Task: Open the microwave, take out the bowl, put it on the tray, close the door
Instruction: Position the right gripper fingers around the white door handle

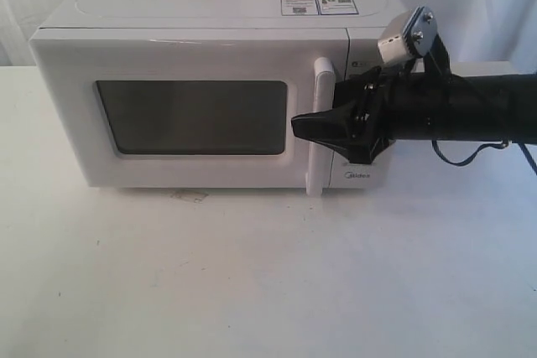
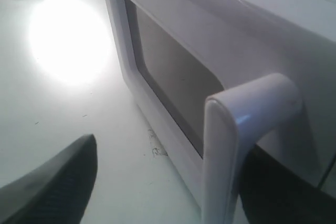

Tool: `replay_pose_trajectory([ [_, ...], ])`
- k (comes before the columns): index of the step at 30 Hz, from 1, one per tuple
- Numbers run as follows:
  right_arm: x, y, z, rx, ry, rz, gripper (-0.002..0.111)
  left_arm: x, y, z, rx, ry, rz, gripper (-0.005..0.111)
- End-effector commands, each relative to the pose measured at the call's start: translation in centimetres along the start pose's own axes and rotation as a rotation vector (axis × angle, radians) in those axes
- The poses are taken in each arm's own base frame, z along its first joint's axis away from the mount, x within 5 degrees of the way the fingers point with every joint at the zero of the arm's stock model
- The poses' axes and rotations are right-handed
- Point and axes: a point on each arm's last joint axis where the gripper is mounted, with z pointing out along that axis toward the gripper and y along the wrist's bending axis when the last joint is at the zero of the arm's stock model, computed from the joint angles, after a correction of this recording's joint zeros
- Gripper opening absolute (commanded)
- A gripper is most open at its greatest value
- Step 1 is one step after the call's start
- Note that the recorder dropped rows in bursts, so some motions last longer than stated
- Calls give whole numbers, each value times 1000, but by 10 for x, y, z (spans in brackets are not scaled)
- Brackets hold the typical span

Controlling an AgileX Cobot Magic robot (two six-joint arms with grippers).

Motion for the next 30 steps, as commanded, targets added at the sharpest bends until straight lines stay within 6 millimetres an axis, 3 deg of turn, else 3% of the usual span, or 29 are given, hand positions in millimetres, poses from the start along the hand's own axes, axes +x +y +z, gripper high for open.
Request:
replay_pose_trajectory([
  [1,0,-9,7,-6,-51,31,68,1,0,0,-1,0,-1,0],
  [9,4,-13,11,-6,-41,43,66,1,0,0,-1,0,-1,0],
  [18,6,-12,15,14,-14,53,42,1,0,0,-1,0,-1,0],
  [30,1,-13,29,163,98,8,41,1,0,0,-1,0,-1,0],
])
